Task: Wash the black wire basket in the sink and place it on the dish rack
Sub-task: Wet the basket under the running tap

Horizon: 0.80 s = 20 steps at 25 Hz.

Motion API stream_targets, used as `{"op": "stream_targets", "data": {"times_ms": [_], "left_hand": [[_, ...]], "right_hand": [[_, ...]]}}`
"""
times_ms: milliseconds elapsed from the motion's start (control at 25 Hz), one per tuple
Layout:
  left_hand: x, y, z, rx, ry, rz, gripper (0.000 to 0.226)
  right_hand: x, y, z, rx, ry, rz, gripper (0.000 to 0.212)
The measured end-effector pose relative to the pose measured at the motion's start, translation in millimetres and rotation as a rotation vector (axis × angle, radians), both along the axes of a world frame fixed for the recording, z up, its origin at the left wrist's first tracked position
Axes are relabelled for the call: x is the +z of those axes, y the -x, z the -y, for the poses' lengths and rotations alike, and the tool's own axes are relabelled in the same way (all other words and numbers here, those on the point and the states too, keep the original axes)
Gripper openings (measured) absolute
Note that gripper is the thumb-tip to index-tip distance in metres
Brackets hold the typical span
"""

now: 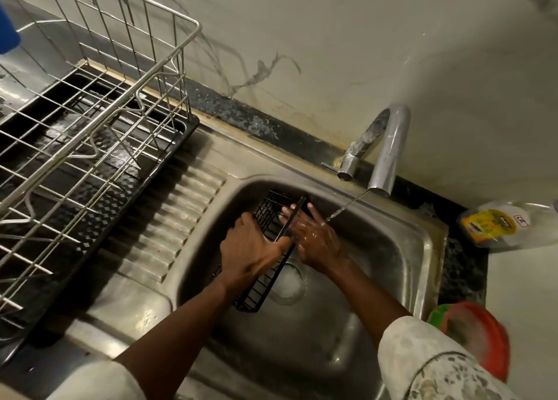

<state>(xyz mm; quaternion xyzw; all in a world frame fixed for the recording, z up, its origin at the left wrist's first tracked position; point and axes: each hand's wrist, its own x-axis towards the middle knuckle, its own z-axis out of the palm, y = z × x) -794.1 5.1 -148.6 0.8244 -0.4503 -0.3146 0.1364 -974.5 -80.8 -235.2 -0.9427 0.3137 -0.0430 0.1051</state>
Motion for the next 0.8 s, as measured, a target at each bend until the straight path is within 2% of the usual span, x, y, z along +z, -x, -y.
{"op": "stream_targets", "data": {"times_ms": [80, 200, 440, 520, 600, 680, 760, 800], "left_hand": [[-4, -2, -3, 0.026, 0.038, -0.052, 0.092], [-11, -11, -9, 0.083, 0.083, -0.178, 0.075], [-20, 4, -23, 0.155, 0.154, -0.227, 0.078], [-20, 6, -25, 0.165, 0.16, -0.24, 0.08], [-20, 4, -27, 0.143, 0.169, -0.256, 0.075], [-22, 3, -28, 0.115, 0.178, -0.246, 0.072], [-24, 4, -31, 0.113, 0.182, -0.23, 0.075], [-24, 4, -32, 0.115, 0.186, -0.222, 0.075]], "right_hand": [[-12, 19, -9, -0.021, 0.0, -0.105, 0.057], [-18, 41, -14, -0.176, -0.076, -0.176, 0.055], [-9, 19, -20, -0.334, -0.123, -0.184, 0.065], [-14, 14, -47, -0.253, -0.12, -0.188, 0.068], [-20, 16, -72, -0.005, -0.143, -0.233, 0.068], [-18, 26, -61, 0.186, -0.184, -0.25, 0.061], [-14, 30, -39, 0.247, -0.089, -0.25, 0.057], [-9, 30, -30, 0.211, -0.046, -0.279, 0.062]]}}
